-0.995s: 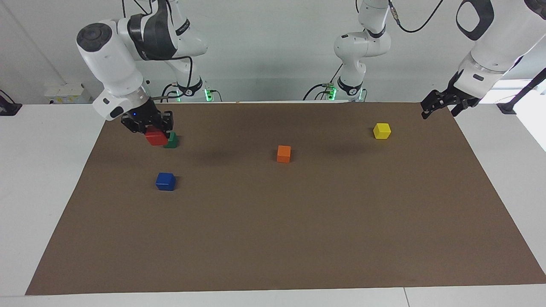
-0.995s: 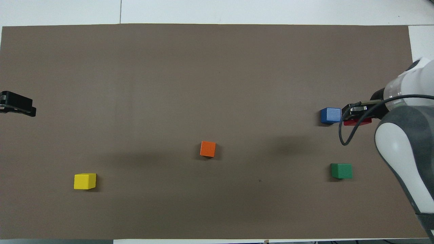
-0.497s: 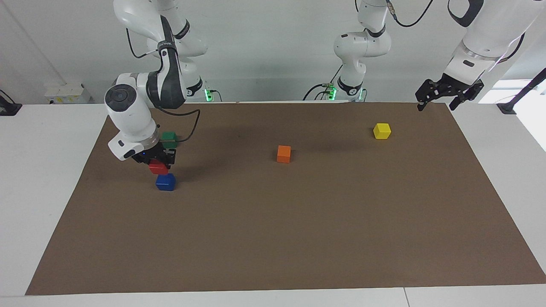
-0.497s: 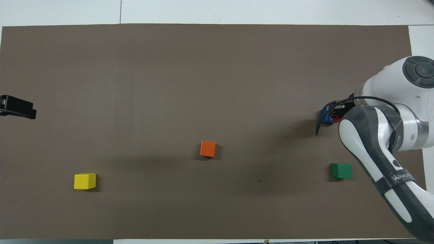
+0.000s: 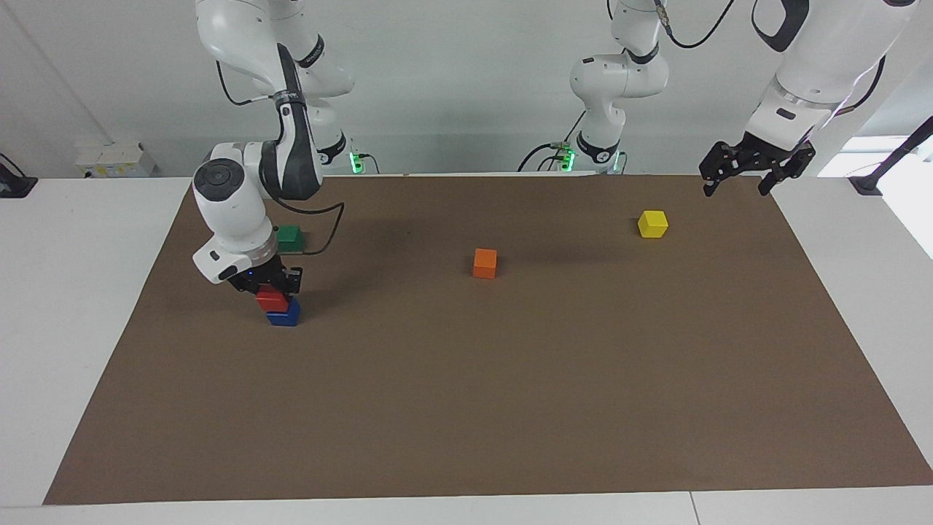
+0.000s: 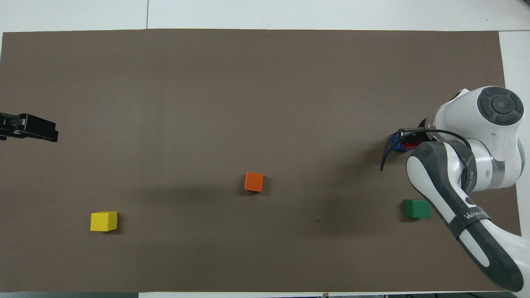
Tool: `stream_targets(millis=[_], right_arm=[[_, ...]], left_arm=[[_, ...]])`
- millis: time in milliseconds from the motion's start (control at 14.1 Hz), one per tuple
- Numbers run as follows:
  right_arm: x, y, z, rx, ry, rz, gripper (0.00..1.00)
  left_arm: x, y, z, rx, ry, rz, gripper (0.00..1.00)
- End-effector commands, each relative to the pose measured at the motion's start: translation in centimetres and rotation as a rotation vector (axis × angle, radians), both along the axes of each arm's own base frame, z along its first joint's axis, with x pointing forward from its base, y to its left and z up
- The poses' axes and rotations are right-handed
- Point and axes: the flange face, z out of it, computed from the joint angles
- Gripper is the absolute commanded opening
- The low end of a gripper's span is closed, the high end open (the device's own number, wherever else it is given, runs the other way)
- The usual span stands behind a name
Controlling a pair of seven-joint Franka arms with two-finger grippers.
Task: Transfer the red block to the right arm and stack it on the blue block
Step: 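Carry the red cube with the right gripper and lower it onto the blue cube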
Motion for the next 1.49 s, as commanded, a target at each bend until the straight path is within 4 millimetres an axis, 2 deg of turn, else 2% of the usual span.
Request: stream_targets(millis=[0, 213, 497, 781, 852, 923, 995, 1279, 1421], right_arm=[[-0.4, -0.2, -0.1, -0.016, -0.033, -0.002, 0.00], [-0.8, -0.9, -0.5, -0.016, -0.025, -0.010, 0.00], [-1.2, -0.9, -1.0, -0.003, -0.031, -0.021, 0.00], [-1.2, -0.9, -1.0, 0.000, -0.033, -0.030, 0.00], [-1.1, -1.0, -0.9, 0.001, -0.036, -0.033, 0.20], [-1.0, -1.3, -0.8, 0.003, -0.038, -0.040, 0.76], [-1.0, -1.4, -0.8, 0.017, -0.035, -0.048, 1.00], [-0.3, -1.4, 0.4, 0.024, -0.040, -0.055, 1.00], [0.6, -1.1, 3.0, 0.019, -0.021, -0.046, 1.00]], left_arm=[[-0.3, 0.2, -0.5, 0.007, 0.003, -0.003, 1.00], [-0.3, 0.2, -0.5, 0.007, 0.001, 0.000, 1.00], [-0.2, -0.8, -0.6, 0.008, 0.007, -0.015, 1.00], [0.1, -0.6, -0.7, 0.008, 0.004, -0.009, 1.00], [0.1, -0.6, -0.7, 0.008, 0.002, -0.009, 1.00], [0.1, -0.6, -0.7, 0.008, 0.002, -0.008, 1.00], [0.2, -0.6, -0.9, 0.008, 0.005, -0.006, 1.00], [0.8, -0.7, -1.2, 0.006, -0.014, -0.018, 1.00], [1.0, -0.8, -1.5, 0.006, -0.013, -0.020, 1.00]])
